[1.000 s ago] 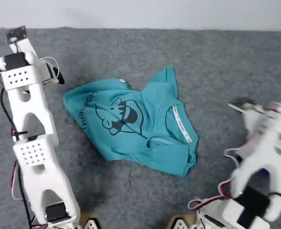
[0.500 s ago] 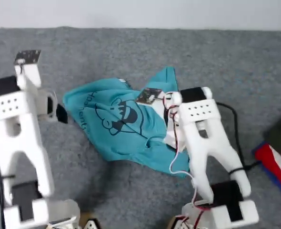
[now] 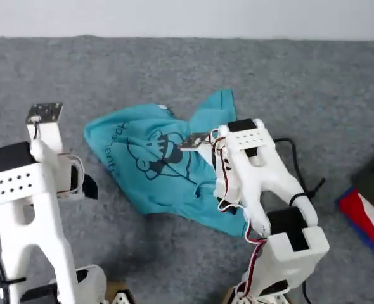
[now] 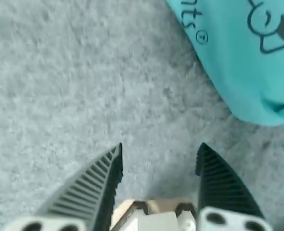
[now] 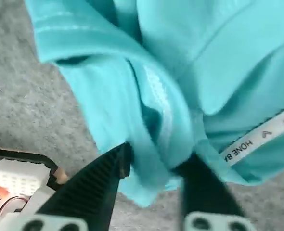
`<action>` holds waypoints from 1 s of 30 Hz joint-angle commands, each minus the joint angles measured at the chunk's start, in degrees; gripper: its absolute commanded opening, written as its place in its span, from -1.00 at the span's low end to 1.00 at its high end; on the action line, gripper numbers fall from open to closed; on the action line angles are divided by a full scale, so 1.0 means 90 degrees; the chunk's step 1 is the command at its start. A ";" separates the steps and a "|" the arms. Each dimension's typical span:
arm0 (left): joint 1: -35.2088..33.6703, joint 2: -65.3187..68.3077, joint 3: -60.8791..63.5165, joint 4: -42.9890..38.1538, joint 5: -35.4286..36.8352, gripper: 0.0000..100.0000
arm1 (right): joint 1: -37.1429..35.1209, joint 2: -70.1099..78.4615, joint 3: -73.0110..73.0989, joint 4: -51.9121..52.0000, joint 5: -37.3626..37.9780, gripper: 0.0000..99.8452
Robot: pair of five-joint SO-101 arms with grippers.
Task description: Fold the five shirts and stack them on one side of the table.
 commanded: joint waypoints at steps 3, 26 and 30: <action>0.0010 -0.0322 0.0288 0.0195 -0.0088 -0.52 | -0.0034 -0.0024 -0.0088 0.0132 0.0078 -0.99; 0.1836 -0.0264 0.0952 0.0166 -0.0068 -0.52 | -0.0386 -0.4908 0.3429 0.1548 0.1768 -0.98; 0.2686 -0.0264 0.0952 0.0107 -0.0059 -0.52 | -0.0269 -0.5543 0.3243 0.1558 0.1778 -0.97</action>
